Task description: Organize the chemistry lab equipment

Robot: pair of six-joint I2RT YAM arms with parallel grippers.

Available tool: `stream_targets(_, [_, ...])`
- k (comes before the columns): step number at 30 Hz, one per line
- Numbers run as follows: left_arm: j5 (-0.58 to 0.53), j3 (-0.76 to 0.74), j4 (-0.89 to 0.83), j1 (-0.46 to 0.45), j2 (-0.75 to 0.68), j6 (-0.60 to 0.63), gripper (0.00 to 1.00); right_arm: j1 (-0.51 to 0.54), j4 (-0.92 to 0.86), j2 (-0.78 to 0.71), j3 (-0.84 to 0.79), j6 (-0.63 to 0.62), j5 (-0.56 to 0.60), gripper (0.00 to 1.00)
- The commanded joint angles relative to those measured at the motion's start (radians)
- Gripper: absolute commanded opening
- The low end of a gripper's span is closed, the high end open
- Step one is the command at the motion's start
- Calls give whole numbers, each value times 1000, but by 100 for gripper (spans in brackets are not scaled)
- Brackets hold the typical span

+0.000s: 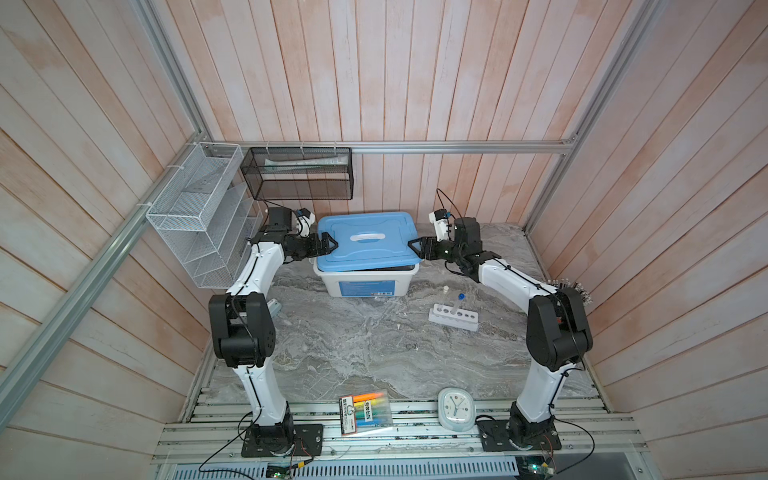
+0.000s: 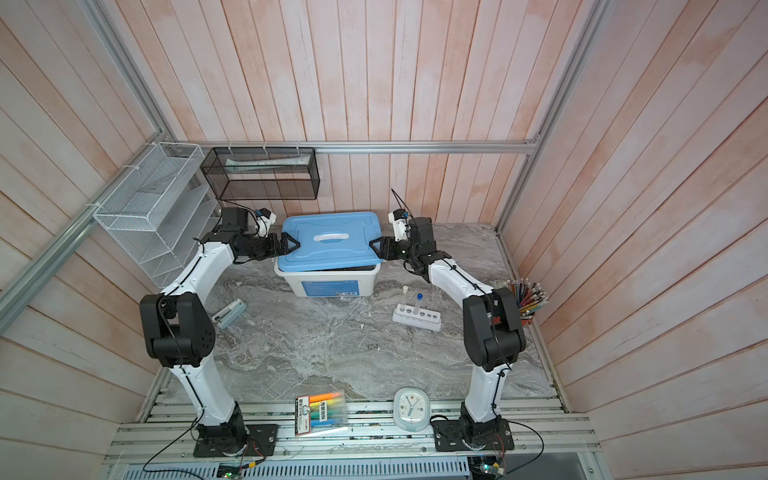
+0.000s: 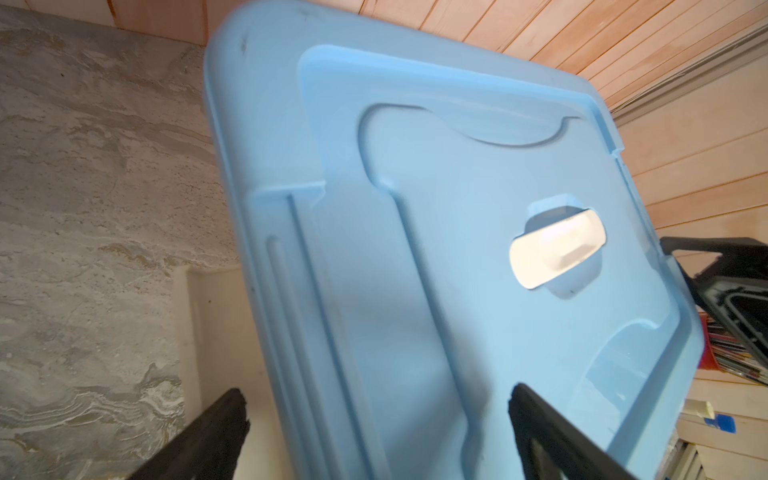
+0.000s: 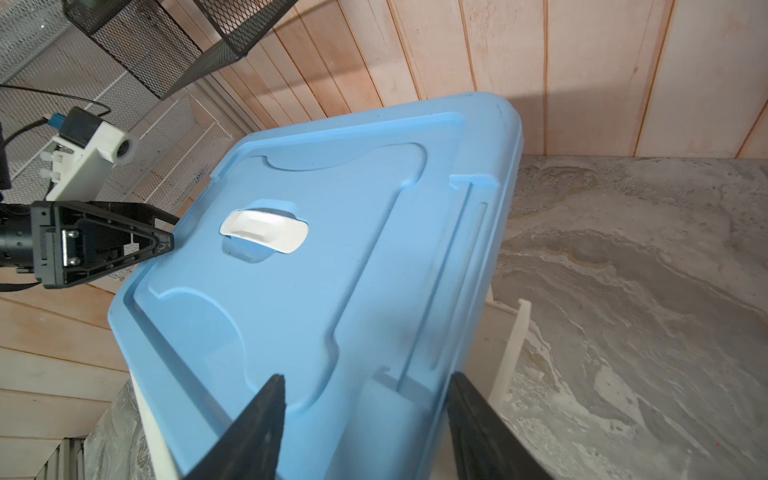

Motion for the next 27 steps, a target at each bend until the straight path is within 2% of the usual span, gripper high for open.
stream_targets(1, [23, -29, 33, 9, -35, -18, 100, 14, -22, -58, -29, -19, 28, 63])
stream_targets(11, [34, -63, 54, 12, -52, -21, 100, 25, -28, -102, -70, -27, 66, 63])
stream_targets(17, [26, -77, 55, 12, -67, -18, 100, 28, -67, -86, -23, -58, 86, 62])
stream_targets(27, [-17, -69, 46, 23, -112, -10, 100, 127, -361, 10, 282, -324, 298, 63])
